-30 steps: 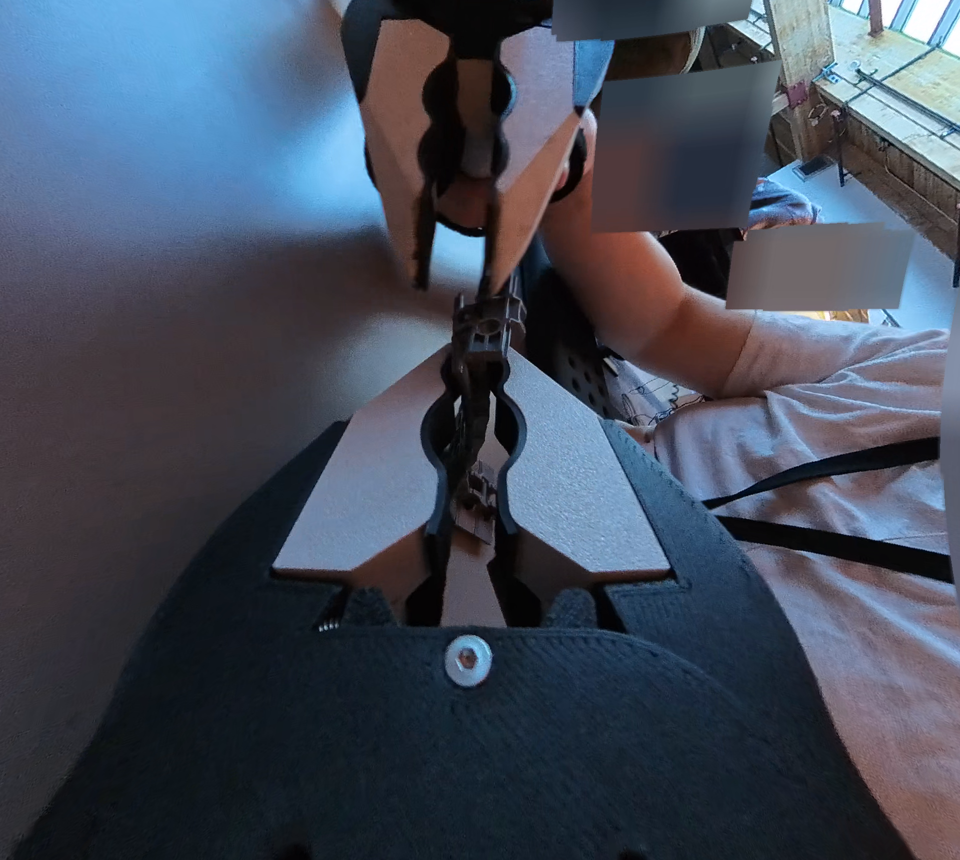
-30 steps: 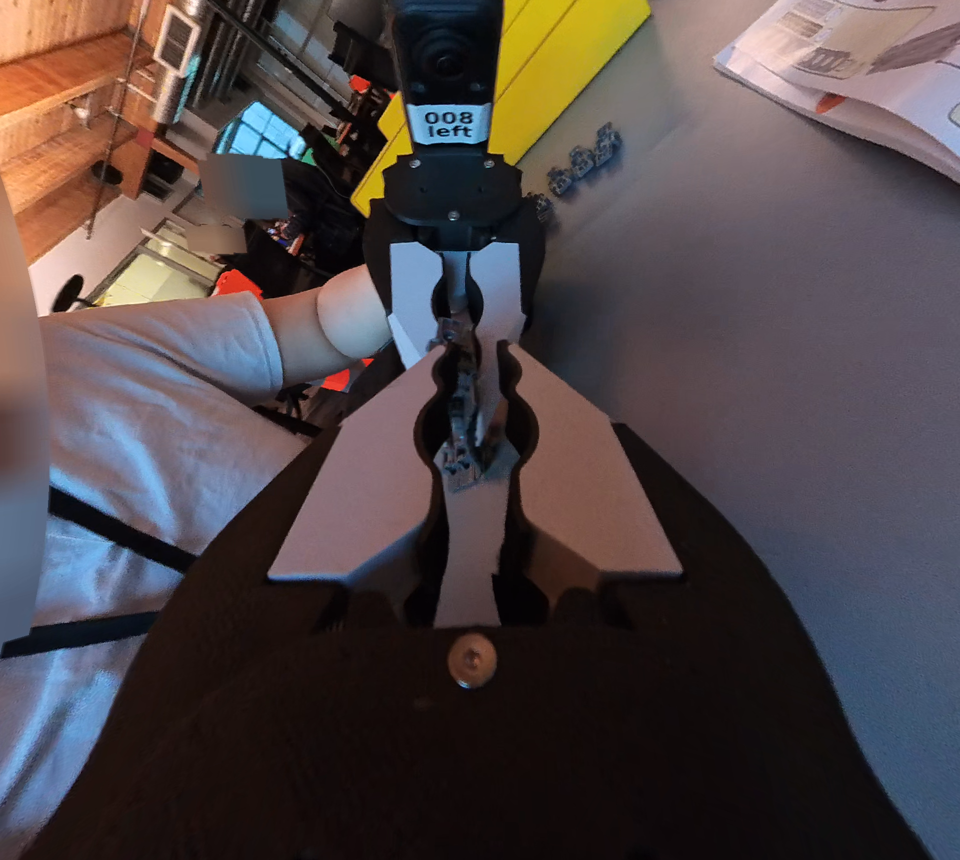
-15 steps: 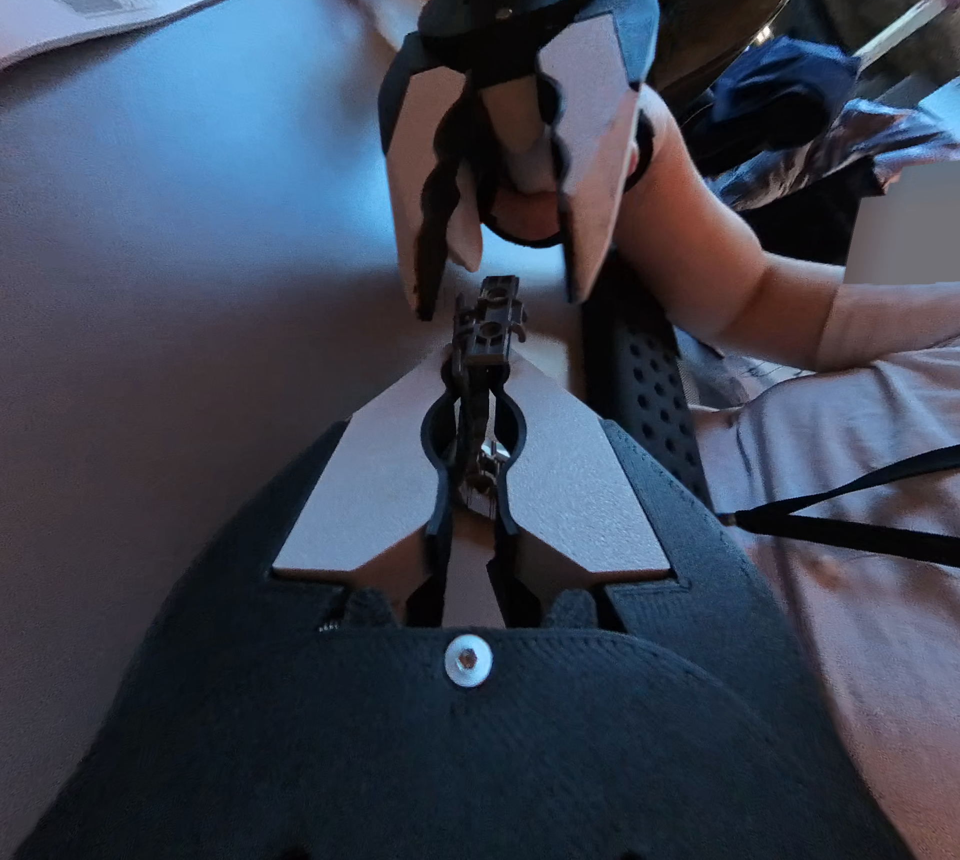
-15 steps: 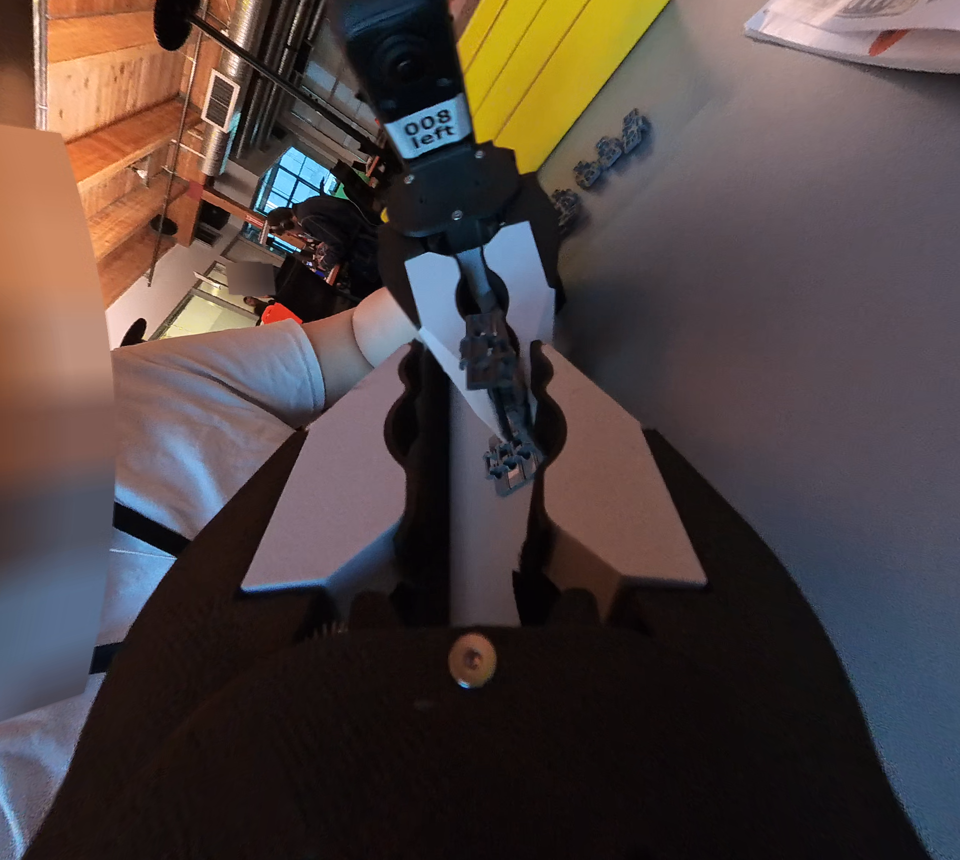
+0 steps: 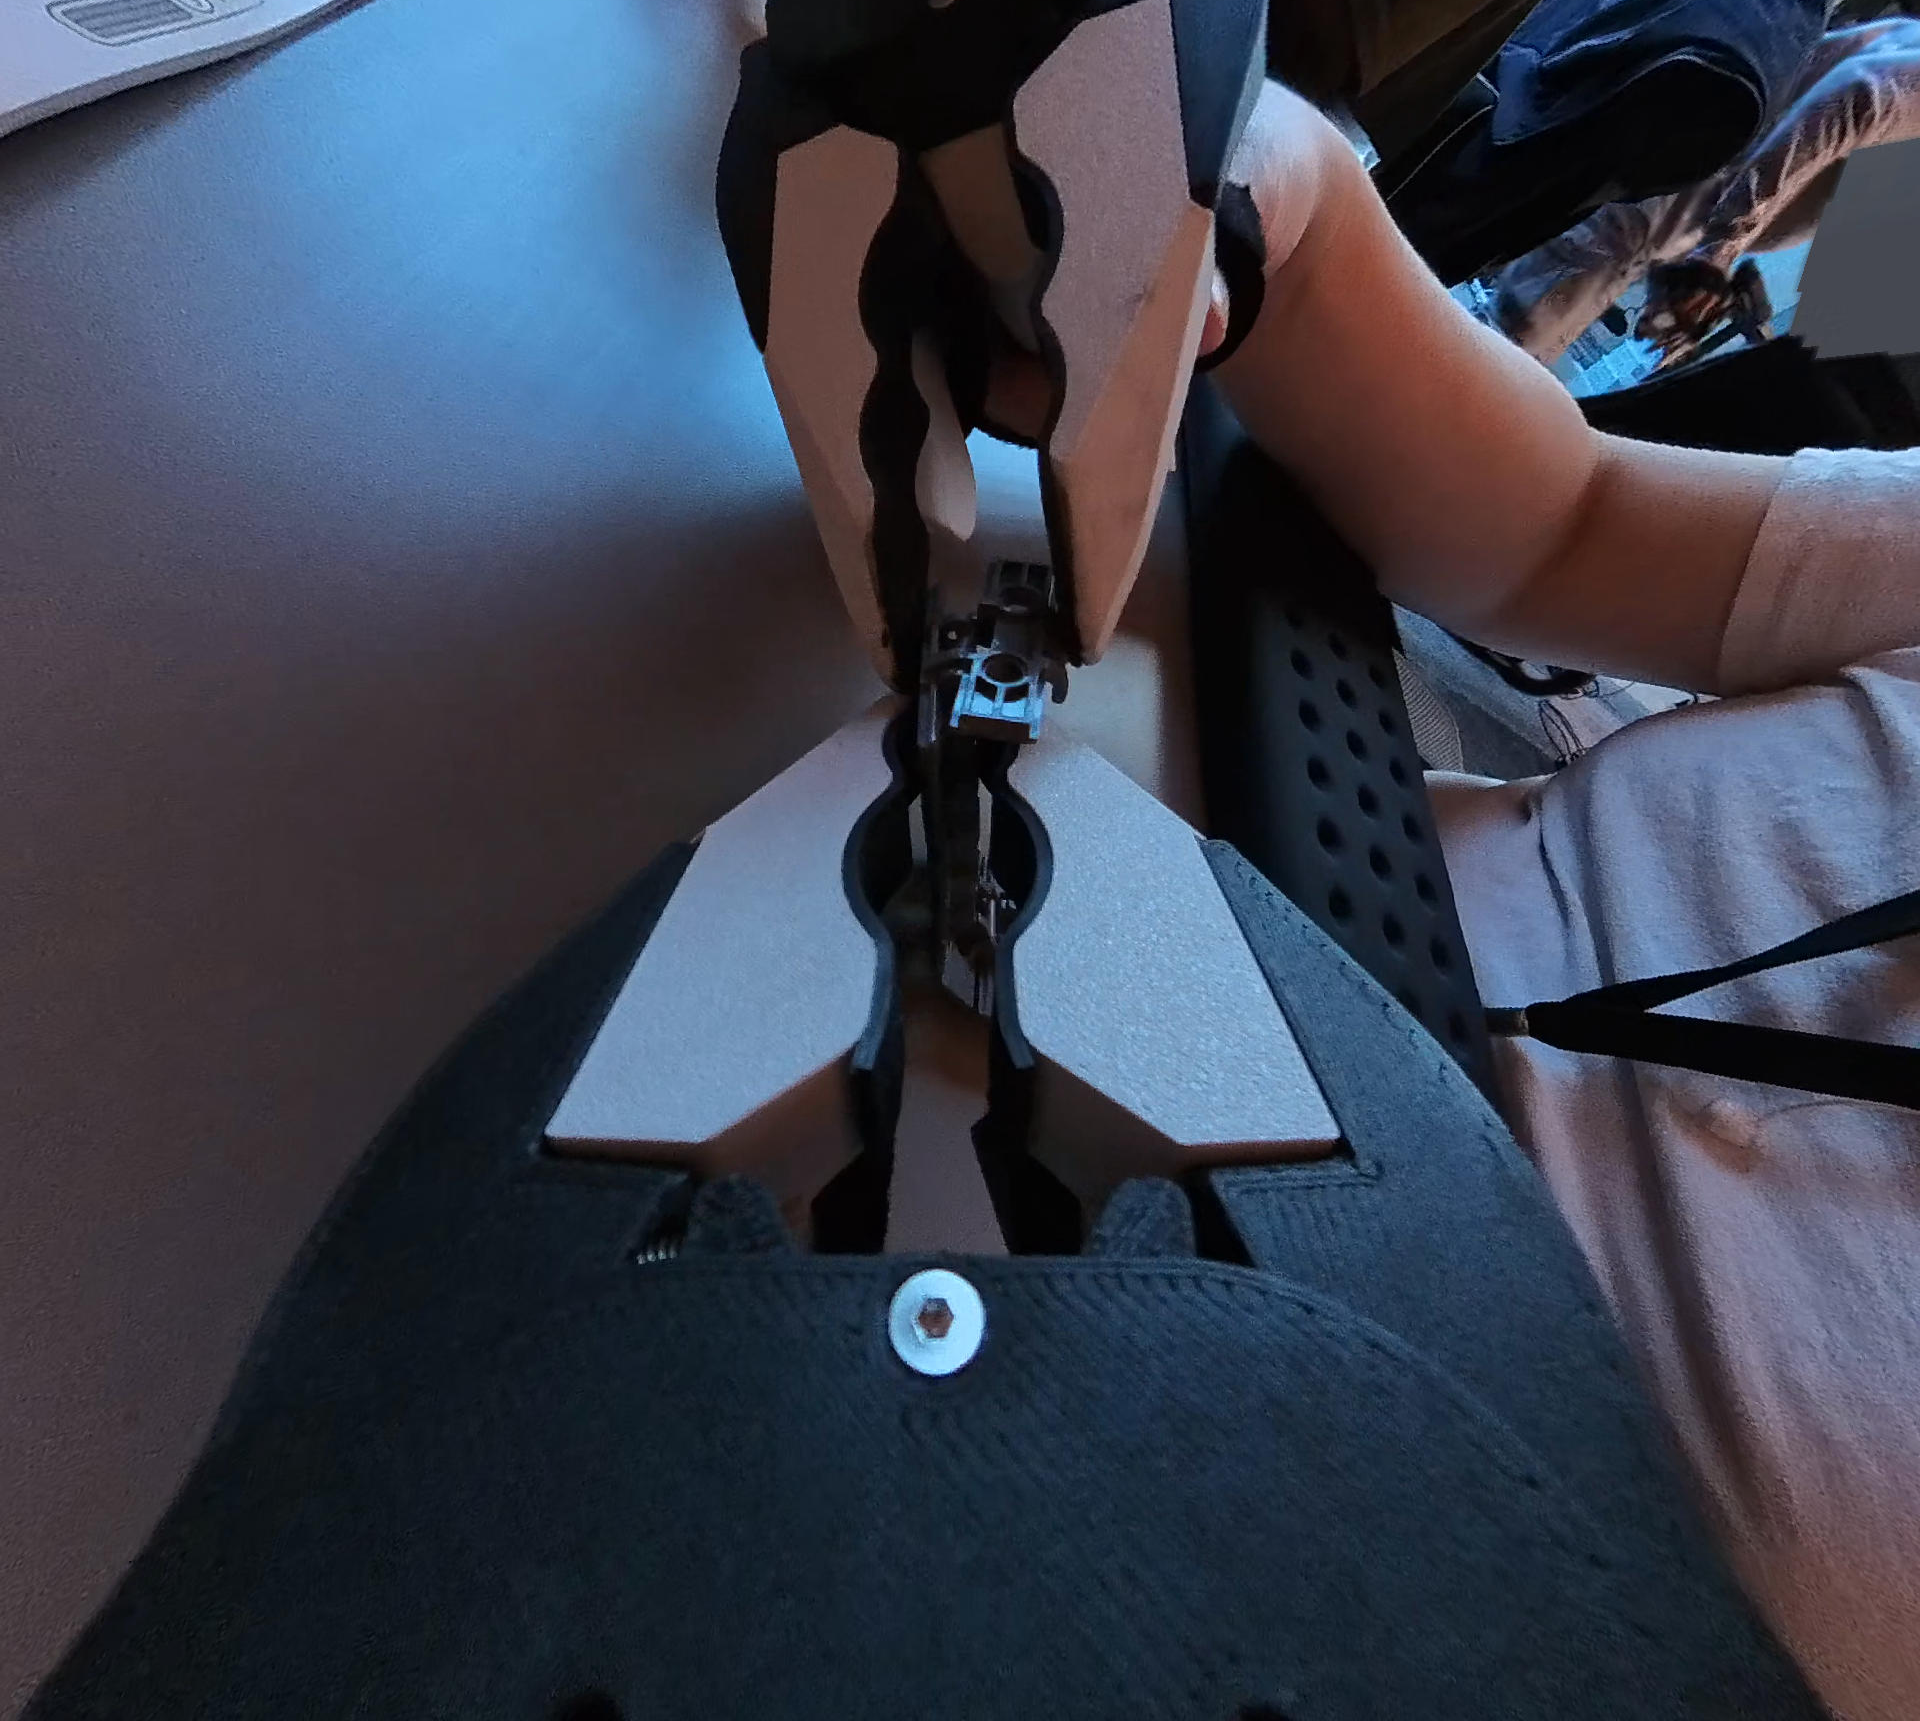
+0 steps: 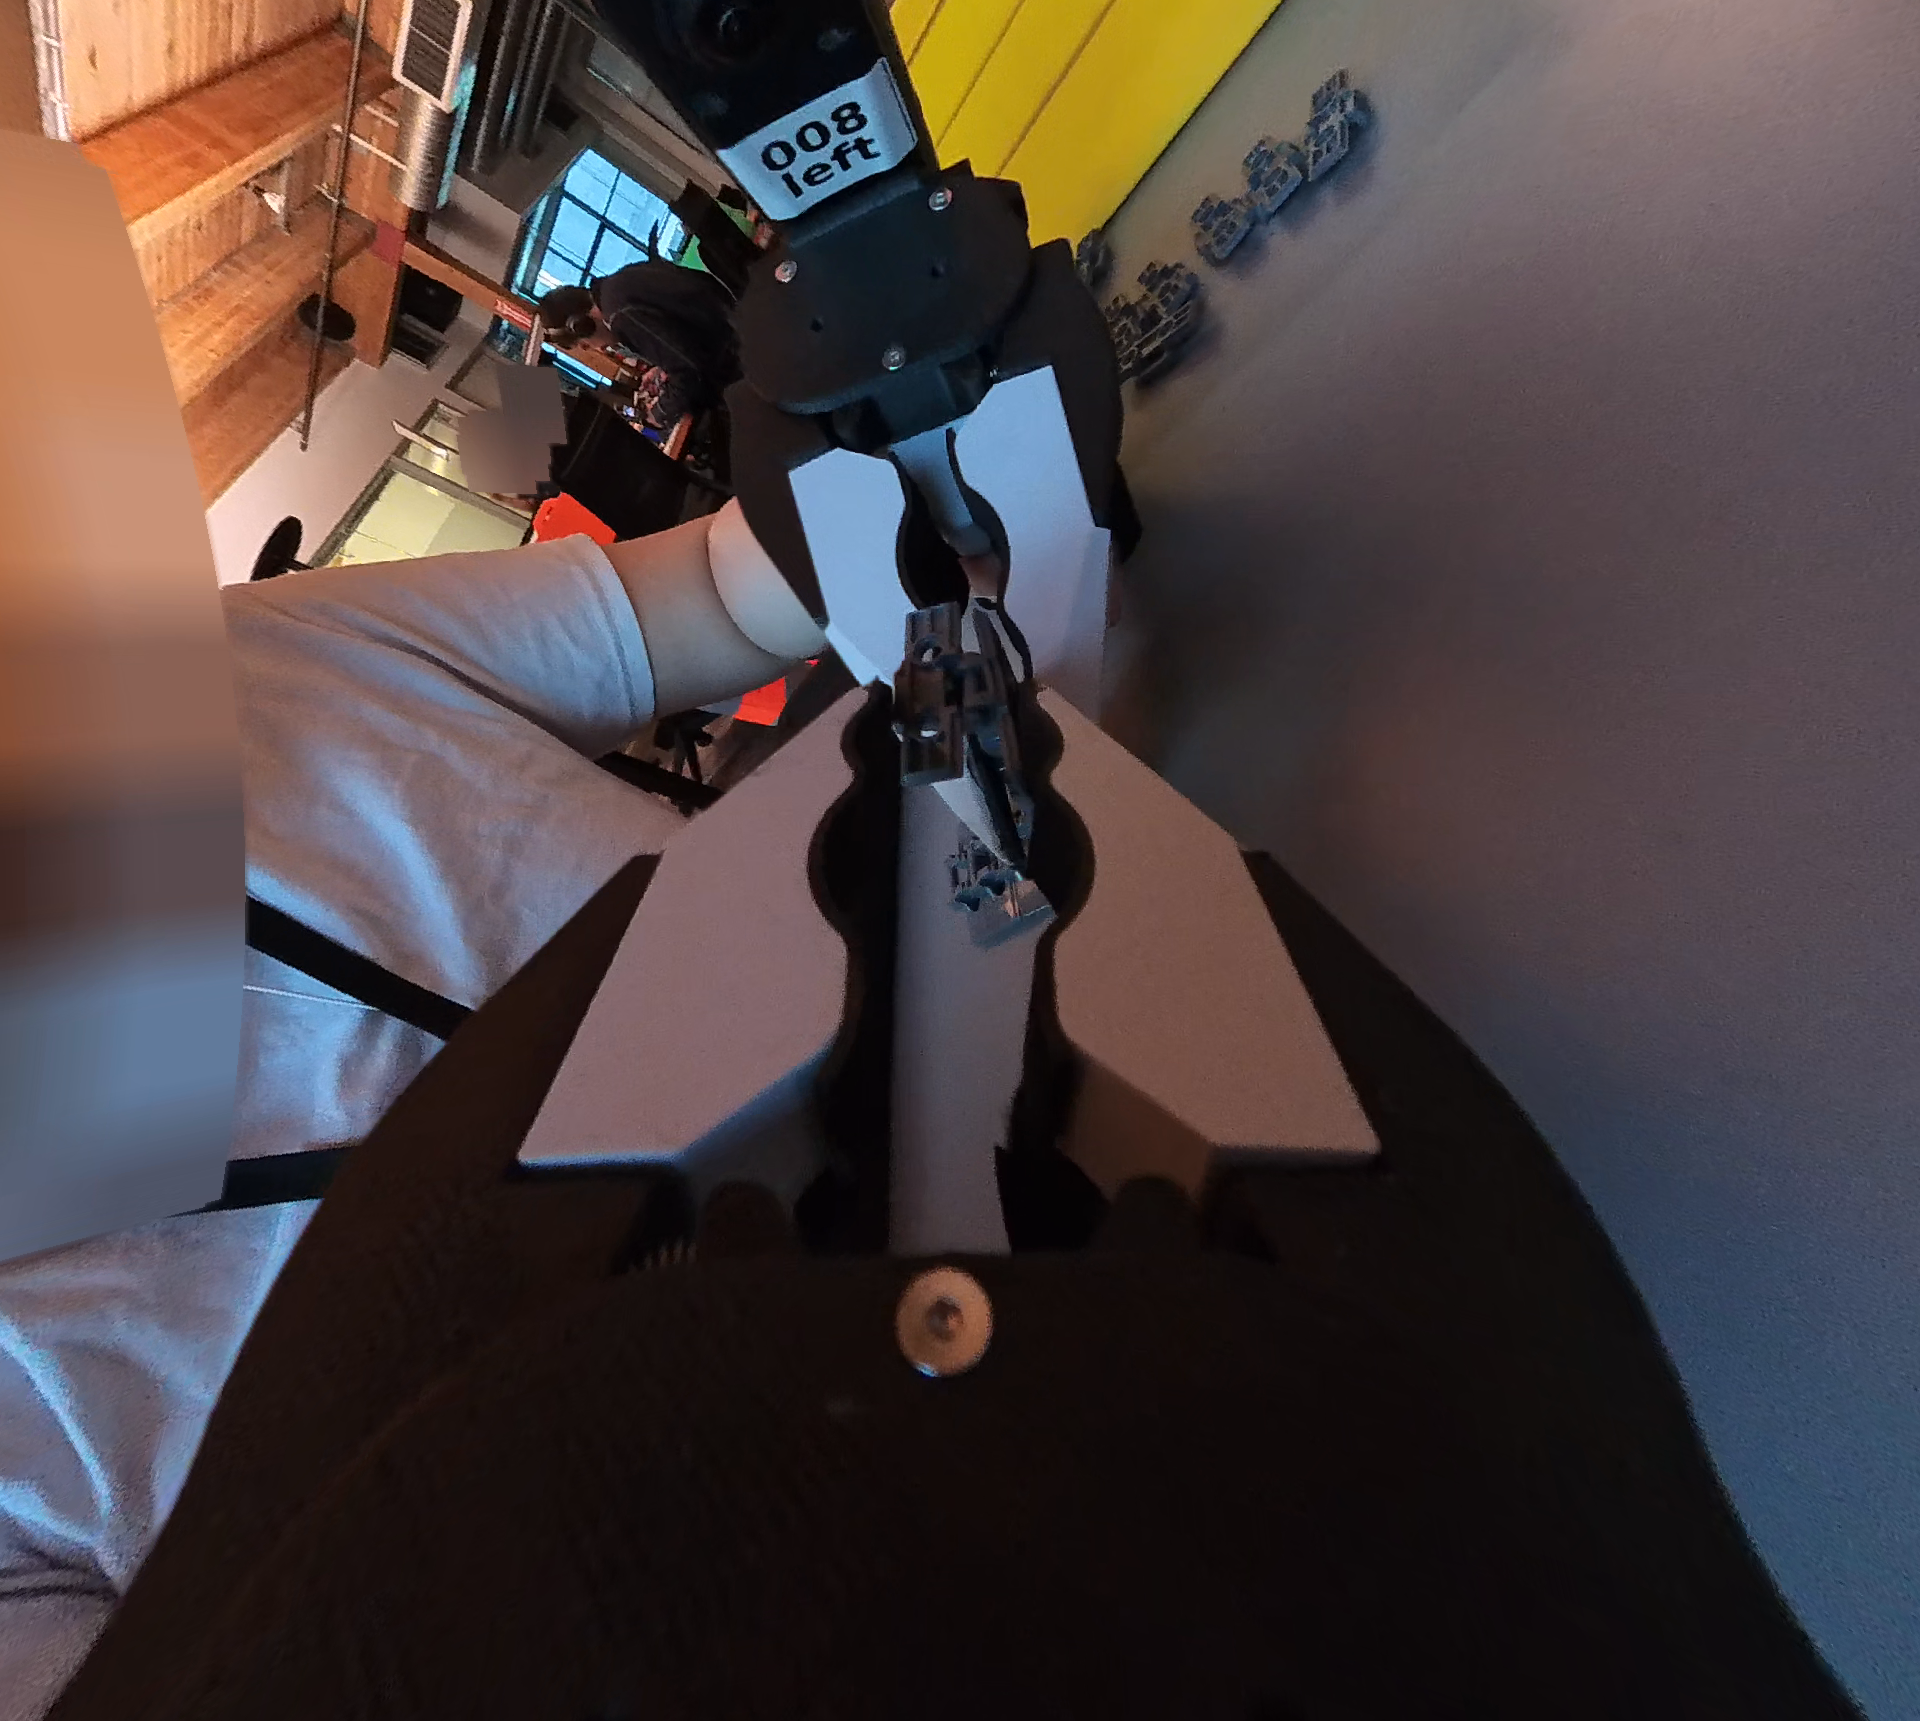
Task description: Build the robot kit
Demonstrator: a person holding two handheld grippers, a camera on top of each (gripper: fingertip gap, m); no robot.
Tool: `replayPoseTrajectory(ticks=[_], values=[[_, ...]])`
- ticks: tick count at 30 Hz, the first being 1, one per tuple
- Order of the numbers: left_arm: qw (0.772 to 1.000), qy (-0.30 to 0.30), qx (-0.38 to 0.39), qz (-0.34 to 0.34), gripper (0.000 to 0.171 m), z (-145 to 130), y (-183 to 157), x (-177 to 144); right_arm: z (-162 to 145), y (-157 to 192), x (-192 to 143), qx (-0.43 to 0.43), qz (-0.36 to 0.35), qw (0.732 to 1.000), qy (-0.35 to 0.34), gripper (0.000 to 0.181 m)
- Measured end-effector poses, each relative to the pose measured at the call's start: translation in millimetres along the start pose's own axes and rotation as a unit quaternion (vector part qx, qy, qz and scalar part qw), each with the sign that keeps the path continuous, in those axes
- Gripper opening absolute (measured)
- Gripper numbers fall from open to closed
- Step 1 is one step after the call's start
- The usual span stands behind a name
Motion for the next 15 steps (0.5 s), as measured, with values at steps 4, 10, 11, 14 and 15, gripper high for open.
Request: replayPoseTrajectory(ticks=[4, 10, 11, 14, 15], values=[[1.000, 0.000, 0.000, -0.003, 0.006, 0.0, -0.9, 0.6, -1.7, 3.3, -0.8, -0.037, -0.006, 0.999, 0.004, 0.022], [1.000, -0.010, 0.013, 0.008, 0.006, 3.5, -0.1, -1.1, 0.4, 4.0, -1.8, -0.099, -0.041, 0.994, -0.016, 0.034], [1.000, -0.011, 0.016, 0.011, 0.006, 3.8, 0.3, -1.2, 1.5, 2.9, -2.3, -0.115, -0.055, 0.992, -0.021, 0.035], [0.999, -0.017, 0.042, 0.029, 0.005, 7.1, 0.4, -2.3, 7.5, 8.1, -4.9, -0.182, -0.088, 0.978, -0.051, 0.044], [0.997, -0.019, 0.061, 0.039, 0.005, 8.9, 0.0, -3.0, 7.1, 12.6, -5.7, -0.213, -0.097, 0.971, -0.056, 0.045]])
Point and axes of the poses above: each gripper's, where its closed fingertips meet, x out along the fingers, z out of its top, y = z × x across the jaws, the point moved 1 cm from there along -x, back along the fingers, and after that the axes turned 8 degrees about -z, right-handed, at the moved point
